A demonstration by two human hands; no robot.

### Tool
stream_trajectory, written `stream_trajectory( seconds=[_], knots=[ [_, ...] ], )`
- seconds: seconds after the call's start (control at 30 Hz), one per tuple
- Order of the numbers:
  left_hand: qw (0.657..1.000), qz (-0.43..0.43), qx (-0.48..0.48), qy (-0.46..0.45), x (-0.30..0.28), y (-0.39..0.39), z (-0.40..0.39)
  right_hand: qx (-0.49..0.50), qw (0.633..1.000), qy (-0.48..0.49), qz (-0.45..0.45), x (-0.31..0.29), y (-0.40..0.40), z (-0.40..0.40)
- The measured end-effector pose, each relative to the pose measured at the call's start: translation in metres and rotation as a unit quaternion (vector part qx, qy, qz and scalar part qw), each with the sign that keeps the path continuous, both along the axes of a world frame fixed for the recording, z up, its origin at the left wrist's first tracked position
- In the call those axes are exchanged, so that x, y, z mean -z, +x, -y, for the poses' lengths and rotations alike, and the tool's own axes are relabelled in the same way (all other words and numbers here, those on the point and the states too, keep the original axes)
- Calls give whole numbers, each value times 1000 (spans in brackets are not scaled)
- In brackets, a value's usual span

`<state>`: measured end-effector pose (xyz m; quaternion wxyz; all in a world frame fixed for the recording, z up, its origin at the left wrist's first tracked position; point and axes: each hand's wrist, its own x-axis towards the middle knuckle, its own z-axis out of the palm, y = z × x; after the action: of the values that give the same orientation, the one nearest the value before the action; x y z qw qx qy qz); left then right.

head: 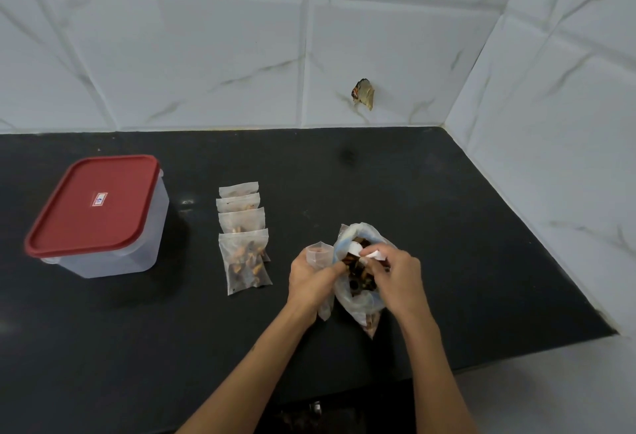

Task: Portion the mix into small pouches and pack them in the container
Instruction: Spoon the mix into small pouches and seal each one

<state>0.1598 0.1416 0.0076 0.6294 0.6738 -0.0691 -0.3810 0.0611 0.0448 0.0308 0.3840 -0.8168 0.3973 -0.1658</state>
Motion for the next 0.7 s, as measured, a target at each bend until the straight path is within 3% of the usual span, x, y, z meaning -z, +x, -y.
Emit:
stream_trajectory(
  seconds=[0.23, 0.47, 0.7],
  knots=[
    [1000, -15, -16, 3, 7, 1, -1, -54, 997, 32, -38, -18, -14, 10],
    [1000, -4, -21, 9, 8, 0, 3, -16, 995, -85, -53, -7, 0, 5],
    [999, -20, -41, -19, 8, -2, 6, -48, 996, -20, -71, -3, -14, 2]
  ],
)
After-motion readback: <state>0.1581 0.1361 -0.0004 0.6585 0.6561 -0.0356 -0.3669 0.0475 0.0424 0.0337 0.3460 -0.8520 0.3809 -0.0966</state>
